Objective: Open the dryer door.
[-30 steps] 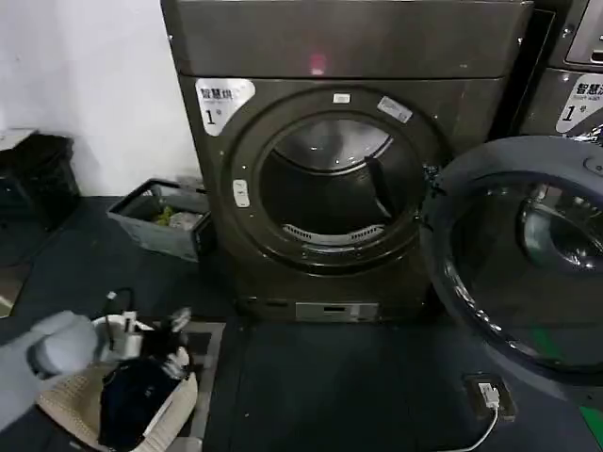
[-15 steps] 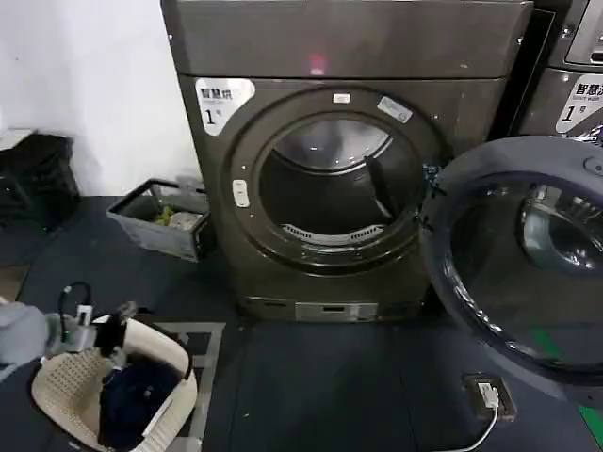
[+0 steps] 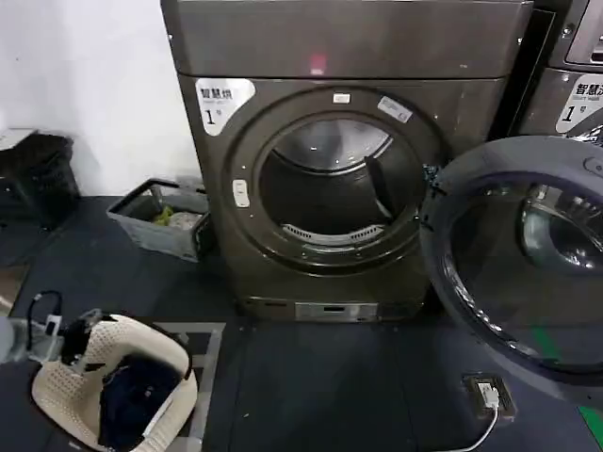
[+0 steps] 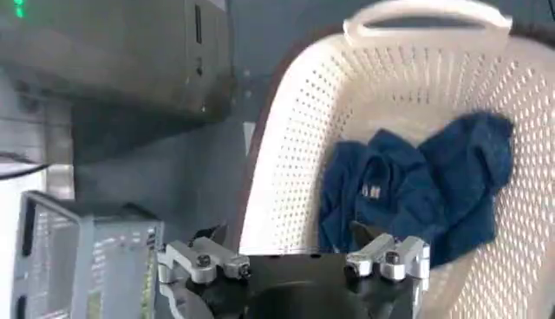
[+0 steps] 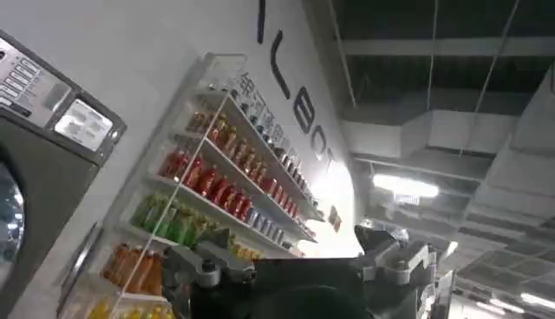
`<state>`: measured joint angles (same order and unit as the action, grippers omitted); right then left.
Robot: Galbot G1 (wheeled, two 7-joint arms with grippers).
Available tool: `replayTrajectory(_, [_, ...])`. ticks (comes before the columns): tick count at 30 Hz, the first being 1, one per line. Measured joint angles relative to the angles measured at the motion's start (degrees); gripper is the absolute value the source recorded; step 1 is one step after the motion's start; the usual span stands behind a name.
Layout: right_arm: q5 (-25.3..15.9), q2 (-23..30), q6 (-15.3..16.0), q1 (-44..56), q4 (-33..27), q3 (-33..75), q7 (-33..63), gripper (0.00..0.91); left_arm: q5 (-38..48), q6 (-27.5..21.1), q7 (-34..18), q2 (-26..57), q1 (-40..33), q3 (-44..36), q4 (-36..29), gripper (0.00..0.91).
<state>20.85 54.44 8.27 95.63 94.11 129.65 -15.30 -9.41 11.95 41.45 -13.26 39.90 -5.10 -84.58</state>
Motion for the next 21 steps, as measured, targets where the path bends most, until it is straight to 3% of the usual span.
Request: replayTrajectory(21, [0.2,0.0,-0.4,0.8,-0.5,0.8,-0.2,0.907,-2.2,1.8,1.3,1.2,3.4,3.4,-0.3,0.907])
